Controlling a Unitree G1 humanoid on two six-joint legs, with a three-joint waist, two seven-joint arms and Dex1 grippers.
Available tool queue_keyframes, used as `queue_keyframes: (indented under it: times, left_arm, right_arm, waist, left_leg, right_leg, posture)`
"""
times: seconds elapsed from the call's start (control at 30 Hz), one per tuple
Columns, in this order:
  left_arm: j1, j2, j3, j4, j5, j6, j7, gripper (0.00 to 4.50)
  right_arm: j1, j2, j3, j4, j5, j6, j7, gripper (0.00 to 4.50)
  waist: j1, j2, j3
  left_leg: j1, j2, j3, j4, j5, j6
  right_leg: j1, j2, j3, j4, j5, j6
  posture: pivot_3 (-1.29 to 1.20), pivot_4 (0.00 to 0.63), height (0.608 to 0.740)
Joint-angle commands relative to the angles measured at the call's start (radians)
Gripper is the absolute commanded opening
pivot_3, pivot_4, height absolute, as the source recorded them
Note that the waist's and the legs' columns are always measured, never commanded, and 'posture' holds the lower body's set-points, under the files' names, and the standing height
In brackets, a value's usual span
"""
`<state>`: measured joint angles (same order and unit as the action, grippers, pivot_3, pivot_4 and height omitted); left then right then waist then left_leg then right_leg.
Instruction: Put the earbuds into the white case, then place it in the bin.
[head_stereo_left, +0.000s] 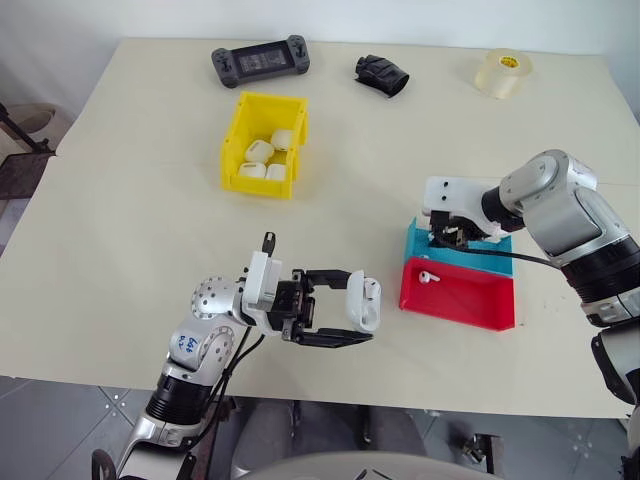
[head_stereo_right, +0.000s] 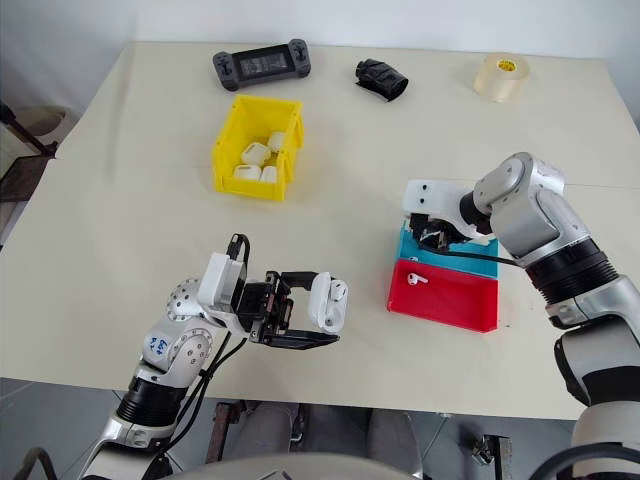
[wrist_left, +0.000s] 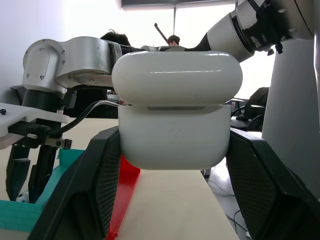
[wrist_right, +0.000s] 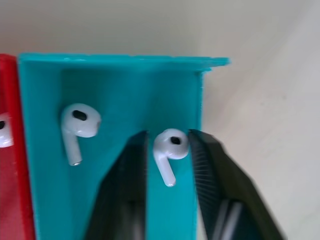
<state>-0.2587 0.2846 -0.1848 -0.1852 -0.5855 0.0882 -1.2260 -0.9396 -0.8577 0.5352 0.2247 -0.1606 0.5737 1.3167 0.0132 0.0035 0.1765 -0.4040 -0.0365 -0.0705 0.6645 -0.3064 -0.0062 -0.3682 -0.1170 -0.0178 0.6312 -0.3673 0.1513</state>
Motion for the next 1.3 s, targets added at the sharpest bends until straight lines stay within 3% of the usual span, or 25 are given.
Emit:
queue_keyframes:
  times: [0.03,0.13,0.3,0.43,0.57,0.63,0.7,0.77,0.9,1.0,1.13,1.3]
  left_arm:
    - [0.005,0.003,0.005,-0.047,-0.011,-0.013,0.005,2.78]
    - [0.004,0.006,0.010,-0.041,-0.013,-0.016,-0.001,2.78]
    - [-0.018,0.002,0.021,-0.003,-0.011,-0.032,-0.017,2.78]
    - [-0.050,0.005,0.032,0.046,-0.005,-0.052,-0.042,2.78]
    - [-0.087,-0.004,0.047,0.104,0.000,-0.071,-0.050,2.78]
    - [-0.110,-0.007,0.056,0.133,-0.002,-0.069,-0.049,2.78]
    - [-0.136,-0.009,0.061,0.162,-0.006,-0.061,-0.054,2.78]
    - [-0.155,-0.011,0.060,0.185,-0.003,-0.065,-0.067,2.78]
    - [-0.184,-0.016,0.059,0.219,-0.004,-0.067,-0.090,2.78]
    - [-0.203,-0.027,0.059,0.237,-0.007,-0.068,-0.101,2.78]
    - [-0.220,-0.041,0.063,0.245,-0.012,-0.059,-0.104,2.78]
    - [-0.239,-0.060,0.069,0.242,-0.024,-0.030,-0.090,2.78]
  right_arm:
    - [0.011,0.003,-0.023,0.000,-0.017,-0.001,0.000,0.47]
    - [0.019,-0.003,-0.040,-0.011,-0.018,0.003,-0.007,0.47]
    - [0.037,-0.025,-0.191,-0.102,0.068,0.051,-0.029,0.47]
    - [0.135,-0.070,-0.409,-0.300,0.265,0.203,0.008,0.47]
    - [0.322,-0.040,-0.694,-0.498,0.465,0.281,-0.032,0.47]
    - [0.425,0.013,-0.847,-0.605,0.593,0.348,-0.061,0.47]
    - [0.501,0.140,-1.033,-0.720,0.782,0.456,-0.152,0.47]
    - [0.556,0.238,-1.127,-0.811,0.932,0.514,-0.242,0.47]
    - [0.668,0.394,-1.163,-0.964,1.160,0.496,-0.437,0.47]
    - [0.738,0.531,-1.109,-1.046,1.305,0.427,-0.617,0.47]
    - [0.813,0.589,-1.010,-1.104,1.368,0.339,-0.750,0.47]
    - [0.866,0.591,-0.897,-1.121,1.362,0.241,-0.812,0.47]
  waist:
    - [-0.001,0.000,0.000]
    - [0.000,0.000,0.000]
    - [0.001,0.000,0.000]
    - [0.008,0.000,0.000]
    - [0.014,0.000,0.000]
    - [0.013,0.000,0.000]
    - [0.013,-0.001,0.000]
    - [0.011,-0.001,0.000]
    - [0.006,0.000,0.000]
    - [0.005,0.000,0.000]
    - [0.006,-0.001,0.000]
    - [0.003,-0.001,0.000]
  left_leg:
    - [0.000,0.000,0.000,0.000,0.000,0.000]
    - [0.000,0.000,0.000,0.000,0.000,-0.001]
    - [0.000,0.000,0.001,0.000,0.000,-0.001]
    - [-0.001,0.000,0.001,0.000,0.000,-0.001]
    - [-0.001,0.000,-0.001,0.000,0.000,-0.001]
    - [-0.001,0.000,0.000,0.001,0.000,0.000]
    - [-0.001,0.000,-0.001,0.001,0.000,0.000]
    - [0.000,0.000,-0.001,0.001,0.001,-0.001]
    - [0.001,0.001,0.000,0.001,0.001,-0.001]
    - [0.002,0.000,0.000,0.001,0.001,-0.001]
    - [0.002,-0.001,-0.001,0.001,0.001,-0.001]
    - [0.002,-0.001,-0.001,0.001,0.001,0.000]
  right_leg:
    - [0.000,0.000,0.000,0.001,0.000,0.000]
    - [0.000,0.000,0.000,0.001,0.000,0.000]
    - [-0.002,0.000,0.001,0.005,0.000,0.000]
    - [-0.003,0.000,0.001,0.006,0.000,0.000]
    - [-0.001,0.000,0.000,0.006,0.000,0.000]
    - [-0.001,0.000,0.000,0.006,0.000,0.000]
    - [0.001,0.000,-0.001,0.006,0.000,0.000]
    - [0.001,0.001,-0.001,0.007,0.000,0.000]
    - [0.001,0.001,0.000,0.010,0.000,0.000]
    - [0.000,0.001,0.001,0.011,0.000,0.000]
    - [0.000,0.000,0.002,0.013,0.000,0.000]
    - [0.000,0.001,0.003,0.013,0.000,0.000]
  posture:
    - [0.00,0.150,0.740]
    - [0.00,0.150,0.740]
    - [0.00,0.150,0.740]
    - [0.00,0.150,0.740]
    - [0.00,0.150,0.740]
    - [0.00,0.150,0.740]
    - [0.00,0.150,0.740]
    - [0.00,0.150,0.740]
    - [0.00,0.150,0.740]
    - [0.00,0.150,0.740]
    - [0.00,0.150,0.740]
    - [0.00,0.150,0.740]
